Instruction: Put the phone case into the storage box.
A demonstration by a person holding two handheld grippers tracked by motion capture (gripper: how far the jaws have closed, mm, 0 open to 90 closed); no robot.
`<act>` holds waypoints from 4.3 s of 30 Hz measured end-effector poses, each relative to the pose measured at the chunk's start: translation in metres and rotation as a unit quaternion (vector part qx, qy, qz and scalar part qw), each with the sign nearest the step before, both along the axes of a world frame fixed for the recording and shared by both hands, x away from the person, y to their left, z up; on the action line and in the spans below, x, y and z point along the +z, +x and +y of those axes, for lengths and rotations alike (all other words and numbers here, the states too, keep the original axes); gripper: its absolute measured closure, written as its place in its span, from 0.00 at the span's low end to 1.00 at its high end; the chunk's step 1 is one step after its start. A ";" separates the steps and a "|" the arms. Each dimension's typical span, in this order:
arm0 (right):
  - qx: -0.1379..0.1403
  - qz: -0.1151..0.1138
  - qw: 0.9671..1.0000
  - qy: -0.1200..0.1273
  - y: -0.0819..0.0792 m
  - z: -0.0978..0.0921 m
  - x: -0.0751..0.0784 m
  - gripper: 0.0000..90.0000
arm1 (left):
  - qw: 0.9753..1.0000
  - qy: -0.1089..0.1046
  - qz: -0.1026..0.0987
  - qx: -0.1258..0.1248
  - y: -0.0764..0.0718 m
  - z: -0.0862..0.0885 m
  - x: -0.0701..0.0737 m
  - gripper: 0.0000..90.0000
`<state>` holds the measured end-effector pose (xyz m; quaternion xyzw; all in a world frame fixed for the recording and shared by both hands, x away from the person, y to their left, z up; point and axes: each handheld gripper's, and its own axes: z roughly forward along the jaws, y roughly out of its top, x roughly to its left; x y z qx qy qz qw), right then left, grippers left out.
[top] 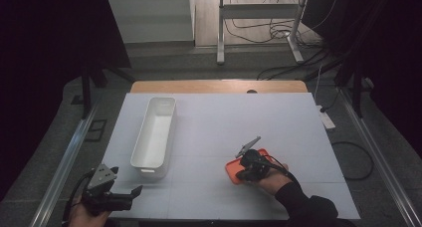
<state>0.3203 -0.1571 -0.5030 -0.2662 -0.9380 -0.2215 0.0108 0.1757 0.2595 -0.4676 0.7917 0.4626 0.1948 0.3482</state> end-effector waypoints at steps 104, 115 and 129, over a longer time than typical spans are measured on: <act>-0.091 -0.063 0.994 -0.021 0.027 -0.058 0.011 0.99 | 1.000 0.003 0.000 -0.003 0.000 -0.001 0.000 0.03; -0.113 -0.099 0.989 0.010 0.022 -0.067 0.034 0.56 | 1.000 0.002 0.000 -0.003 0.000 -0.001 0.000 0.03; -0.163 -0.140 0.976 0.035 0.019 -0.085 0.042 0.00 | 1.000 0.000 -0.001 -0.003 0.000 -0.001 0.000 0.03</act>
